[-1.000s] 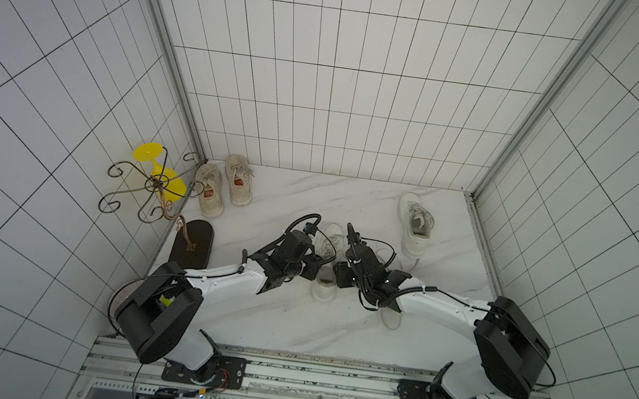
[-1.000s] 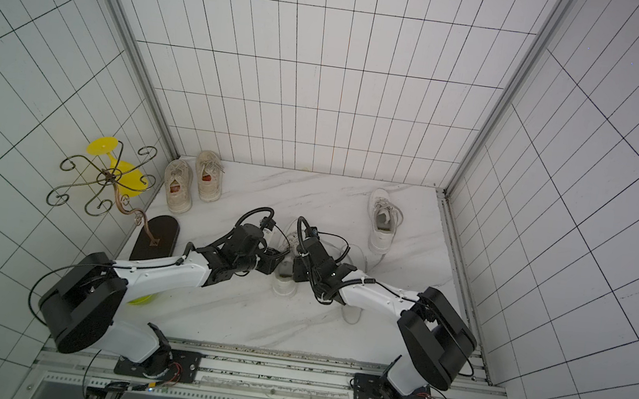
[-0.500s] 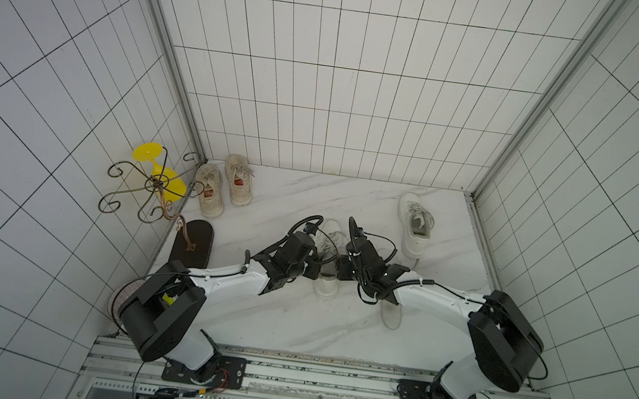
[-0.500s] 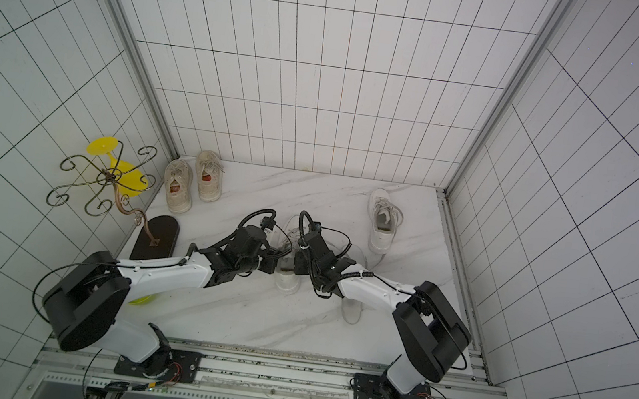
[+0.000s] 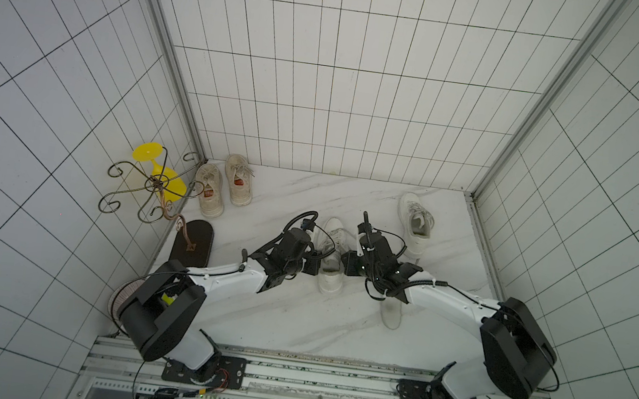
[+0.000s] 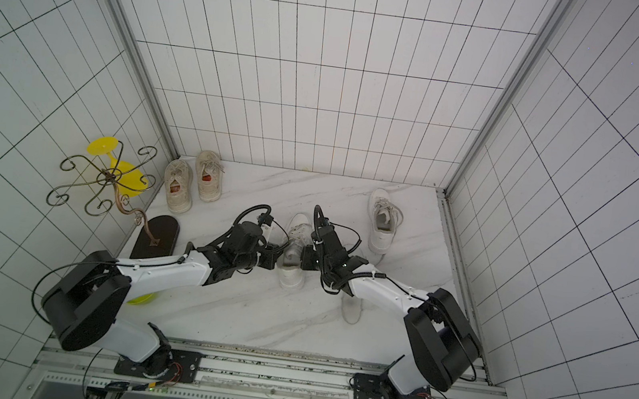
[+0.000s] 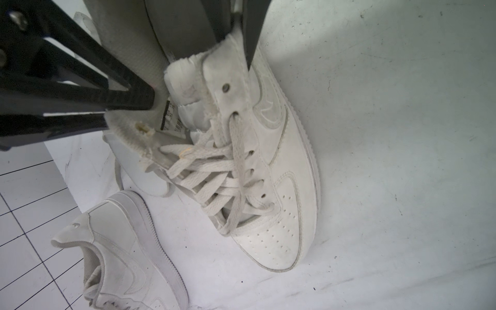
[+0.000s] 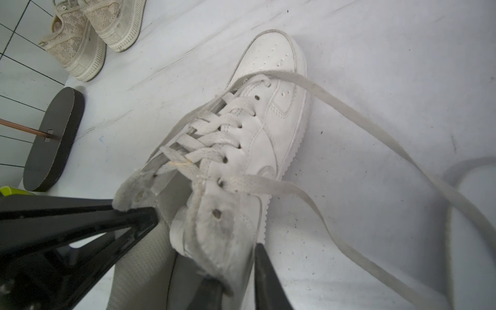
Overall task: Remove the insole from the shoe
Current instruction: Untie the shoelace on the shoe, then remove the insole from the shoe.
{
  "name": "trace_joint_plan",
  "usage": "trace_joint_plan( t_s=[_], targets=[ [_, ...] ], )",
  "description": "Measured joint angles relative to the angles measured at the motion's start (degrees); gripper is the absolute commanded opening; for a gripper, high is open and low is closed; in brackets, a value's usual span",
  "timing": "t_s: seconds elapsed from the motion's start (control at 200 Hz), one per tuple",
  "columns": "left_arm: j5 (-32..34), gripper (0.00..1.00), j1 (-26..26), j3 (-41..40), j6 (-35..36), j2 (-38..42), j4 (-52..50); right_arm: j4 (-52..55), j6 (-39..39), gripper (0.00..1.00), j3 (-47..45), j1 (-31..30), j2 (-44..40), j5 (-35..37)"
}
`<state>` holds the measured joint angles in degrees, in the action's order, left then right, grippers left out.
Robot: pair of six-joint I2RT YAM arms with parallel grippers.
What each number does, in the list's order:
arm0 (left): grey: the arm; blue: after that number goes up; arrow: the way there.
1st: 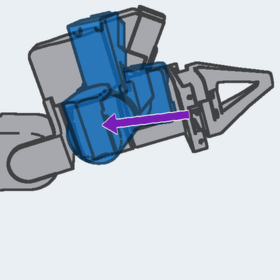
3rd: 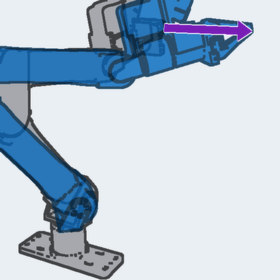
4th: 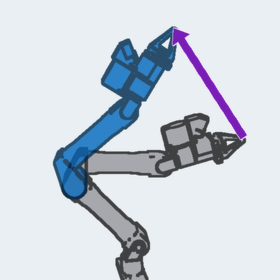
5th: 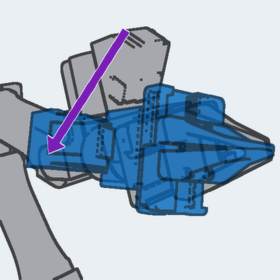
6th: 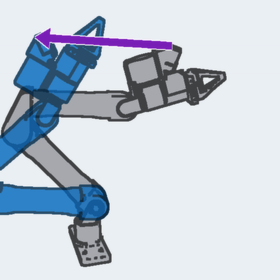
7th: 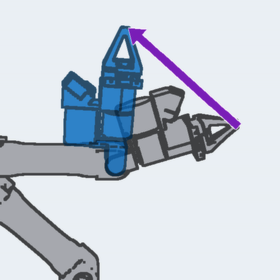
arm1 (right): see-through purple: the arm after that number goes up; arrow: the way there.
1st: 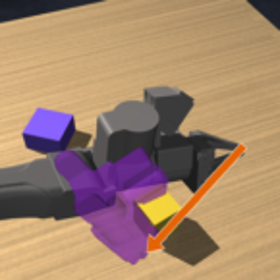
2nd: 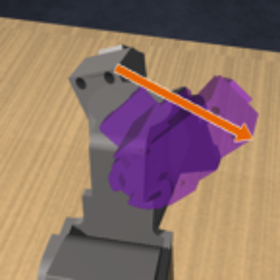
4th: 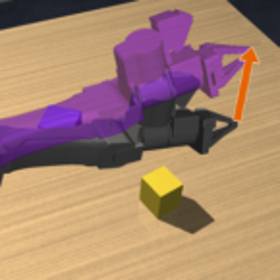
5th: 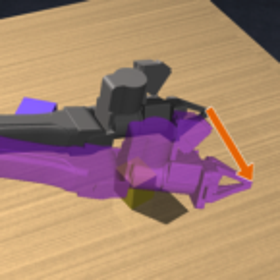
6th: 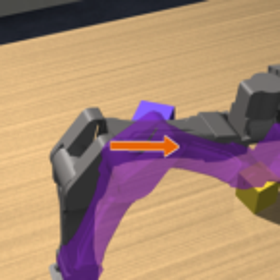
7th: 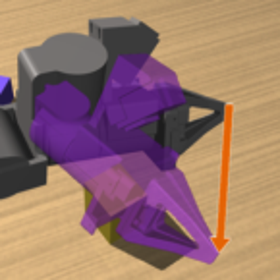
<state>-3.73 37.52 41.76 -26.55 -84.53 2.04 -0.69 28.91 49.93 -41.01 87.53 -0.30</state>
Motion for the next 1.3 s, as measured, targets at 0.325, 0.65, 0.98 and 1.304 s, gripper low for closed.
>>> trace_joint_plan(
  t_s=[0.325, 0.65, 0.98, 1.304],
  targets=[
    [4.37, 0.0, 4.5, -0.37, 0.9, 0.02, -1.33, -0.63, -5.79, 0.6, -1.88, -0.7, -2.16, -6.32],
    [4.83, 0.0, 4.92, -1.16, 0.55, 0.2, 0.0, 0.39, -6.03, 0.73, -1.99, -4.87, -1.7, -3.02],
    [4.76, 0.0, 5.18, -2.29, -0.04, 0.98, 0.98, 1.68, -4.9, 0.75, -1.86, -5.09, 3.17, 3.02],
    [3.76, 0.17, 5.18, -2.47, -0.28, 0.98, 1.7, 1.55, -4.52, 0.68, -1.66, -5.53, 3.15, 7.19]
  ],
)
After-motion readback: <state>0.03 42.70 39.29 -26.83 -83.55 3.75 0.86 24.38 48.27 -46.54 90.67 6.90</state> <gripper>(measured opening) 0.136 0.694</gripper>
